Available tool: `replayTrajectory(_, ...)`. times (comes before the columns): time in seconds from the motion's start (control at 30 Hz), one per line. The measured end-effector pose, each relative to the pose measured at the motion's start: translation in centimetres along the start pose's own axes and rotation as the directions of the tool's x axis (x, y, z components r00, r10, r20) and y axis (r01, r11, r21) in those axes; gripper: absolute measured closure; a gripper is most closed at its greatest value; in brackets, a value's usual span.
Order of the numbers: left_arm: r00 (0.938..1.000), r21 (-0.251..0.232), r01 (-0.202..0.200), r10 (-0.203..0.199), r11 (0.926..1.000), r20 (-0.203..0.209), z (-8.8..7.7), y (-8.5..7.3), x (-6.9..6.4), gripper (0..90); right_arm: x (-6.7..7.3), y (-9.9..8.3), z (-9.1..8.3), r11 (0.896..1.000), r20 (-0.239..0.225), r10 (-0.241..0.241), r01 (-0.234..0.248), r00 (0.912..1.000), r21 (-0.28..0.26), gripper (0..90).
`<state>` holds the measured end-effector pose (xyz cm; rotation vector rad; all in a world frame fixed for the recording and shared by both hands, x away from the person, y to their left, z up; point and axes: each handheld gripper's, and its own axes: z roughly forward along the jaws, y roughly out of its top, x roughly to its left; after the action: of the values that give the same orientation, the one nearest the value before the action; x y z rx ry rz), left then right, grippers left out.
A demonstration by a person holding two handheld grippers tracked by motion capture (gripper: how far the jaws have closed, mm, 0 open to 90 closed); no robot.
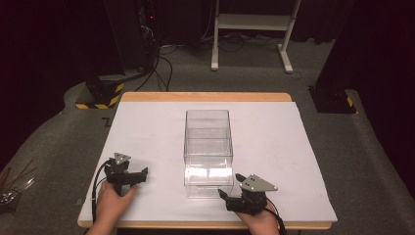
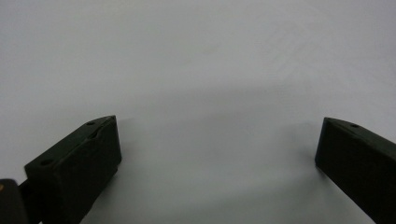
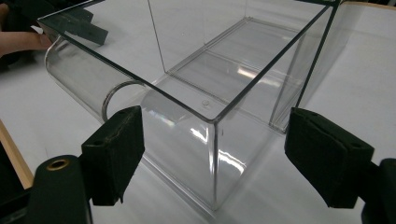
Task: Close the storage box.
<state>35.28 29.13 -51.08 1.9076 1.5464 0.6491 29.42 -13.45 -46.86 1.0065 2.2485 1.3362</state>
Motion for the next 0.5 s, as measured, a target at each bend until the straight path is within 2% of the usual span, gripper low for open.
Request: replayTrajectory(0.5, 1.0000, 0.000, 0.000, 0.000, 1.0000, 0.000, 0.01, 0.00, 0.00, 0.5, -0.57, 0.45, 0.71, 1.000, 0.020, 0.007, -0.007, 0.9998, -0.005, 18.2)
